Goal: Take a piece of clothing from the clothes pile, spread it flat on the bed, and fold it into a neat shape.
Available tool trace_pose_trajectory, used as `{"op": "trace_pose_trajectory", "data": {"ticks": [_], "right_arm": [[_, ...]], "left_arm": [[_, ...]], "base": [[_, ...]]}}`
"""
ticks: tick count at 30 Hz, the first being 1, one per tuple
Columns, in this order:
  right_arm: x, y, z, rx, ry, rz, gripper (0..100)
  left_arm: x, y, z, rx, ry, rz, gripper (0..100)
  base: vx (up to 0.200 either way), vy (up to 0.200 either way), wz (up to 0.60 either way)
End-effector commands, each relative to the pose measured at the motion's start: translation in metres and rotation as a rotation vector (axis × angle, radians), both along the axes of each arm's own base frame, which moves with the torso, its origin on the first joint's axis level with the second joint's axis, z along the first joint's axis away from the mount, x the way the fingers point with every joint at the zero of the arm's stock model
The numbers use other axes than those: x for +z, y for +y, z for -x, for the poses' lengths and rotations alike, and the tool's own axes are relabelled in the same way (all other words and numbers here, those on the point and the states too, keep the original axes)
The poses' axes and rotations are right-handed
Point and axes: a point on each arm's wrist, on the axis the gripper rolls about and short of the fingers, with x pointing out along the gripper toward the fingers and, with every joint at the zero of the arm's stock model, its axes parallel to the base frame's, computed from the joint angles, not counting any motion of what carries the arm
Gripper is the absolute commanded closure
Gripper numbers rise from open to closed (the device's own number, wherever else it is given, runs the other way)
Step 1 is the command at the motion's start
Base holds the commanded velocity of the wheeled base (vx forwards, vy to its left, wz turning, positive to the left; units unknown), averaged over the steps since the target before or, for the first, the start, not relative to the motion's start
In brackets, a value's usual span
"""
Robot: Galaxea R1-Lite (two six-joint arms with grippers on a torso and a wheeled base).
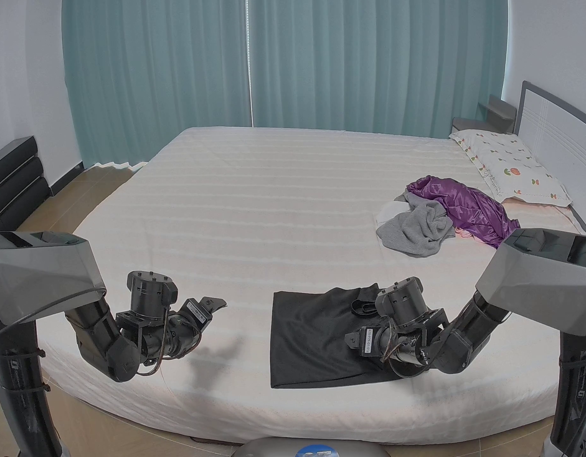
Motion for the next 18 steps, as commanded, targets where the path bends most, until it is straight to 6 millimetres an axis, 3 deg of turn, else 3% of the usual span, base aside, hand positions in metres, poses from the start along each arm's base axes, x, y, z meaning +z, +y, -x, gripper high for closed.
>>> {"op": "trace_pose_trajectory", "data": {"ticks": [1, 8, 18], "right_arm": [[-0.001, 0.010, -0.007, 0.016, 0.003, 0.036, 0], [-0.005, 0.001, -0.017, -0.032, 0.029, 0.100, 0], [0.013, -0.042, -0.012, -0.120, 0.068, 0.130, 0]], "left_arm": [[-0.001, 0.000, 0.000, 0.000, 0.004, -0.002, 0], [-0.002, 0.000, 0.000, 0.000, 0.006, -0.002, 0], [-0.003, 0.001, 0.000, 0.004, 0.010, -0.003, 0]], "base": [[0.000, 0.000, 0.00], [0.000, 0.000, 0.00], [0.000, 0.000, 0.00]]}}
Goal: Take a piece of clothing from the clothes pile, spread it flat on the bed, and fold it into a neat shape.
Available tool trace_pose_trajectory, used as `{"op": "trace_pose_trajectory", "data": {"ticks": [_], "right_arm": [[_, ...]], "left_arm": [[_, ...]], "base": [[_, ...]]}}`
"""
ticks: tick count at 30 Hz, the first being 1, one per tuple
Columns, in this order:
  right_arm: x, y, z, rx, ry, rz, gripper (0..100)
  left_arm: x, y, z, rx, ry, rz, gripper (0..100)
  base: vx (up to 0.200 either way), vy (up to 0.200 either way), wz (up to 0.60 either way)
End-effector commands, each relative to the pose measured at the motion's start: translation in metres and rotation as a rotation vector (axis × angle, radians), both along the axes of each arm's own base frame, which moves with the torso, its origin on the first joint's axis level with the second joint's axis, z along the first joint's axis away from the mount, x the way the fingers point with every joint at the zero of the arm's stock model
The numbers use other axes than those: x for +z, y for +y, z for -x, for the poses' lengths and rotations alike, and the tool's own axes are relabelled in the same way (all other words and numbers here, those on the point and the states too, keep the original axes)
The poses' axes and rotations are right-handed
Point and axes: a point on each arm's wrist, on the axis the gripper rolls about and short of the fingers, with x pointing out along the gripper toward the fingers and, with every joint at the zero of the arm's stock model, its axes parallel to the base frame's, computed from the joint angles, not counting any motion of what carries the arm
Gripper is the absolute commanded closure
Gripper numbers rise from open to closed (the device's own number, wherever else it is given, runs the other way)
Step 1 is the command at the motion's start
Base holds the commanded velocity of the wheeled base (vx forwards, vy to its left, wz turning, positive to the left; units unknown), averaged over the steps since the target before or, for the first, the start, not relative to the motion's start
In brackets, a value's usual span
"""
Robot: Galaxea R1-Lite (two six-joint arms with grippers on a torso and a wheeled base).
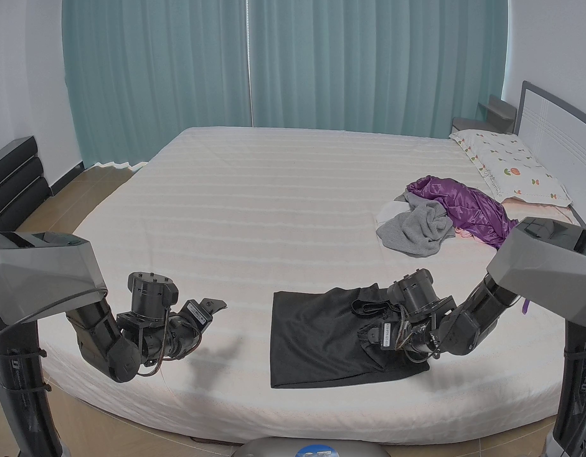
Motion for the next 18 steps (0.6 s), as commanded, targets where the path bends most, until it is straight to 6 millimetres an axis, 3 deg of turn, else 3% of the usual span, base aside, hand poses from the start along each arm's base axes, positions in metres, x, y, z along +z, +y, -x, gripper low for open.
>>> {"op": "trace_pose_trajectory", "data": {"ticks": [1, 5, 6, 12, 18], "right_arm": [[0.013, -0.022, 0.004, -0.044, -0.004, 0.000, 0], [0.018, -0.035, 0.013, -0.063, 0.010, -0.001, 0], [0.021, -0.048, 0.021, -0.086, 0.026, 0.005, 0], [0.033, -0.082, 0.042, -0.130, 0.049, 0.003, 0], [0.057, -0.088, 0.054, -0.099, 0.012, -0.094, 0]], "left_arm": [[-0.001, 0.001, 0.000, 0.003, 0.002, -0.001, 0], [-0.001, 0.001, 0.000, 0.003, 0.002, -0.001, 0], [-0.001, 0.001, 0.000, 0.003, 0.002, -0.001, 0], [-0.001, 0.001, 0.000, 0.003, 0.002, -0.001, 0], [-0.001, 0.001, 0.000, 0.003, 0.004, -0.001, 0]], "base": [[0.000, 0.000, 0.00], [0.000, 0.000, 0.00], [0.000, 0.000, 0.00], [0.000, 0.000, 0.00], [0.000, 0.000, 0.00]]}}
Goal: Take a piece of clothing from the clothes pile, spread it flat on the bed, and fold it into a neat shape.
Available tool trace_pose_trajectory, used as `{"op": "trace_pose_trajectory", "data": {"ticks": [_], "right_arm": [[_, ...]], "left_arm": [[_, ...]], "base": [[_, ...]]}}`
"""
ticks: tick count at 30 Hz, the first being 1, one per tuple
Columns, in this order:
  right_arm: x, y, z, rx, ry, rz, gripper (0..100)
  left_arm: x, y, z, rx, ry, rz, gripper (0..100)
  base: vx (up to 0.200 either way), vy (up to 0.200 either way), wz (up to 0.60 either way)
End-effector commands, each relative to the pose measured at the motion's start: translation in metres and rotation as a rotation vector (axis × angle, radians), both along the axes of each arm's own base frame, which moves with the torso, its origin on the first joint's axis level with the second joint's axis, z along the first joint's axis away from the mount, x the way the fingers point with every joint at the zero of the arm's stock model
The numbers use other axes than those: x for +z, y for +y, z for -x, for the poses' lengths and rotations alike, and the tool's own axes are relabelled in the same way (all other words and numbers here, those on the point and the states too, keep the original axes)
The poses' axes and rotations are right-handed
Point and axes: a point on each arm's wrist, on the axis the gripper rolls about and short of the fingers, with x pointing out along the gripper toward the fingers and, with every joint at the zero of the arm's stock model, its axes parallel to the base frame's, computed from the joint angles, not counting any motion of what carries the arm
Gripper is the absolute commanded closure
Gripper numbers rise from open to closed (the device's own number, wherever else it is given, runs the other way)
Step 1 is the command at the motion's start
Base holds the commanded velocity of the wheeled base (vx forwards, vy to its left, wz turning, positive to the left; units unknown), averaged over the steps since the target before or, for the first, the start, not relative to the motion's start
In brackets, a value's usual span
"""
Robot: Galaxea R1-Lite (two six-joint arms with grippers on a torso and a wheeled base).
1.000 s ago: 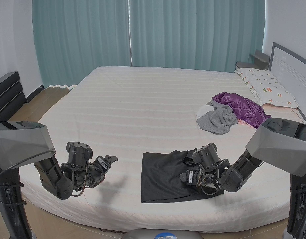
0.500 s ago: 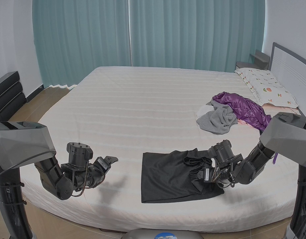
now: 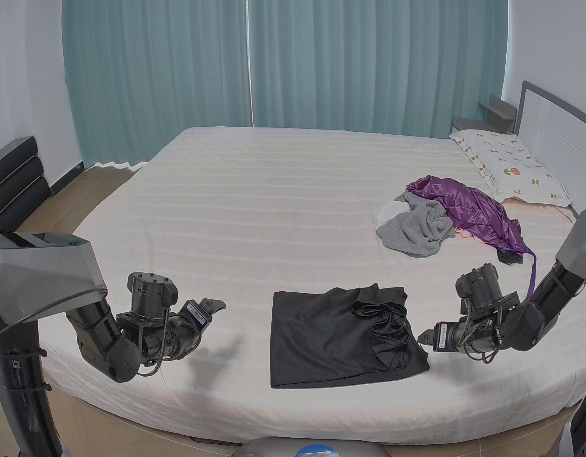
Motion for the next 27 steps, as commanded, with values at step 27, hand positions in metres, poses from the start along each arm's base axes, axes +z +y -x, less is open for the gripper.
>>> {"op": "trace_pose_trajectory", "data": {"ticks": [27], "right_arm": [[-0.018, 0.068, -0.026, 0.392, -0.068, -0.057, 0]], "left_arm": [[-0.002, 0.000, -0.001, 0.001, 0.003, -0.002, 0]], "base": [[0.000, 0.000, 0.00]]}}
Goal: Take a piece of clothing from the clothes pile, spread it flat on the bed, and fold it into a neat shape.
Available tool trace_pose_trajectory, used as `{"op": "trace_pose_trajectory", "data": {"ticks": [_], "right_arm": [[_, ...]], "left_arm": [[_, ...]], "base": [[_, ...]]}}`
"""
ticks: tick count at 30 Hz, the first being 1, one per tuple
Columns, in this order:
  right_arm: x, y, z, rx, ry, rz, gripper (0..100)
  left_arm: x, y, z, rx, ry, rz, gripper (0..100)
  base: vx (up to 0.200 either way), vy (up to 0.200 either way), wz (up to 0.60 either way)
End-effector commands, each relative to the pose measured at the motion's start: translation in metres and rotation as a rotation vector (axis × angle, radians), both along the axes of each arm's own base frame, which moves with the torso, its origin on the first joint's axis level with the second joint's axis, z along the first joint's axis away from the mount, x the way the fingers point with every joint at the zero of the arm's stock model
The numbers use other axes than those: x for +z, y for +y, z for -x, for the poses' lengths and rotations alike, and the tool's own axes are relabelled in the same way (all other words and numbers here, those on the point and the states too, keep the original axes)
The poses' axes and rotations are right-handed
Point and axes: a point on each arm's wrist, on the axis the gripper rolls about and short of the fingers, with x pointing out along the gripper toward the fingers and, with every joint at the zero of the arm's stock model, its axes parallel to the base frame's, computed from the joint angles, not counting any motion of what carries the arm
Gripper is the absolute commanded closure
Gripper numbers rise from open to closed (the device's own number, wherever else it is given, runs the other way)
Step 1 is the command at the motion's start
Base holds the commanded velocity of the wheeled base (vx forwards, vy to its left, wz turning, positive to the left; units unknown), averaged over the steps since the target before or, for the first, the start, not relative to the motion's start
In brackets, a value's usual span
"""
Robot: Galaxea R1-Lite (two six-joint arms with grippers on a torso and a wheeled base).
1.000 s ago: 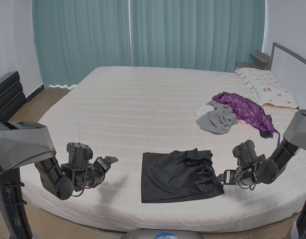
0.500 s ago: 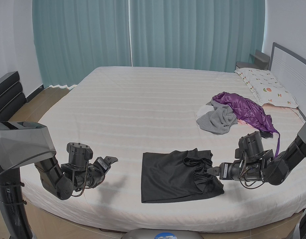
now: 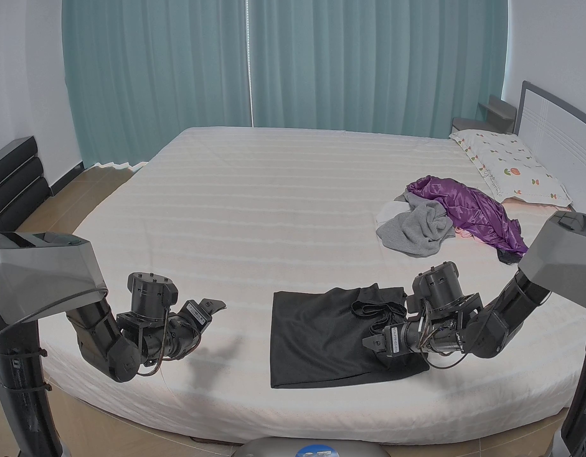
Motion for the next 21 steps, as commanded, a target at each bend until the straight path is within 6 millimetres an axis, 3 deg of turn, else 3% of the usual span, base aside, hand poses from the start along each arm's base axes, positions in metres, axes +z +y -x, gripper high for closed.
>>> {"op": "trace_pose_trajectory", "data": {"ticks": [1, 3, 4, 12, 21], "right_arm": [[-0.015, 0.005, -0.007, 0.016, 0.023, 0.025, 0], [-0.023, 0.005, -0.009, 0.026, 0.035, 0.043, 0], [-0.023, 0.005, -0.009, 0.025, 0.033, 0.043, 100], [-0.028, -0.003, -0.011, 0.022, 0.040, 0.080, 100], [0.002, -0.037, 0.008, -0.037, 0.015, 0.074, 100]], "left_arm": [[-0.001, 0.000, -0.001, 0.000, 0.001, 0.000, 0], [-0.001, 0.000, -0.001, 0.000, 0.001, 0.000, 0], [-0.001, 0.000, -0.001, 0.000, 0.001, 0.000, 0], [-0.001, 0.000, -0.001, -0.002, 0.002, -0.002, 0], [-0.001, 0.000, -0.001, -0.002, 0.002, -0.002, 0]], "base": [[0.000, 0.000, 0.00], [0.000, 0.000, 0.00], [0.000, 0.000, 0.00], [0.000, 0.000, 0.00], [0.000, 0.000, 0.00]]}}
